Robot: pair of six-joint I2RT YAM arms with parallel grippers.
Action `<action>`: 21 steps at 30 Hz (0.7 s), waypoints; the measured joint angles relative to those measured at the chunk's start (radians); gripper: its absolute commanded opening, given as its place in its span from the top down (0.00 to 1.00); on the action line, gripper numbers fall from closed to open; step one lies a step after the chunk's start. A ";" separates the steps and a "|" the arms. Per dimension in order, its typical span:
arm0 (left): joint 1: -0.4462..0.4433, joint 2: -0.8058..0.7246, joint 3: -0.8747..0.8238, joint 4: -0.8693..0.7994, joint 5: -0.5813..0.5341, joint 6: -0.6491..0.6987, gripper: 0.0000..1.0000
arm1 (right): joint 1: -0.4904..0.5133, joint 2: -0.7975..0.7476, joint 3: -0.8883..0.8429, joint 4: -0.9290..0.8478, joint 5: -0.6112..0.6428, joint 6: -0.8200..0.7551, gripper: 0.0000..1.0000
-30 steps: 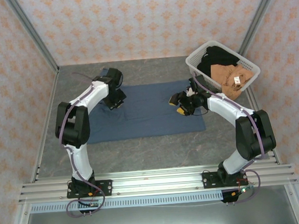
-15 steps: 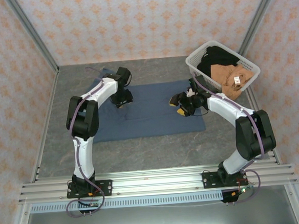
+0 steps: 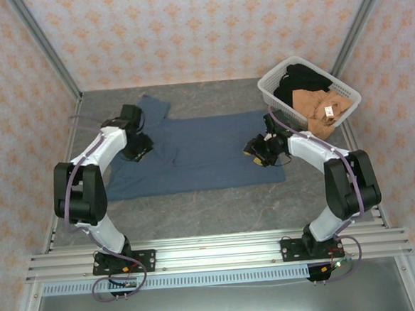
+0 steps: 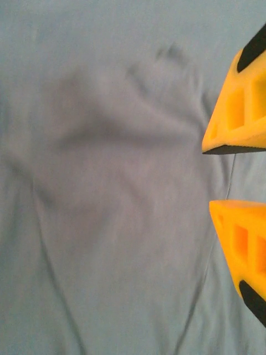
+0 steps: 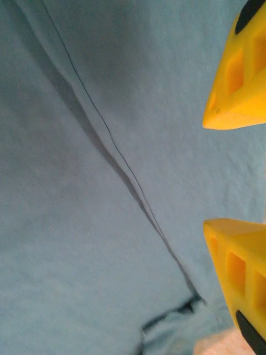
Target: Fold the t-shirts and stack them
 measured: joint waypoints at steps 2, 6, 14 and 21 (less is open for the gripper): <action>0.055 0.007 -0.042 -0.005 0.011 -0.016 0.78 | -0.017 0.023 0.000 -0.027 0.037 -0.009 0.60; 0.096 0.042 -0.074 -0.018 0.012 -0.039 0.79 | -0.035 0.084 0.001 -0.079 0.097 -0.026 0.64; 0.098 0.096 -0.114 -0.021 -0.001 -0.087 0.82 | -0.035 0.121 0.007 -0.114 0.126 -0.026 0.65; 0.098 0.010 -0.219 -0.030 -0.053 -0.103 0.82 | -0.010 0.082 -0.043 -0.144 0.108 -0.026 0.64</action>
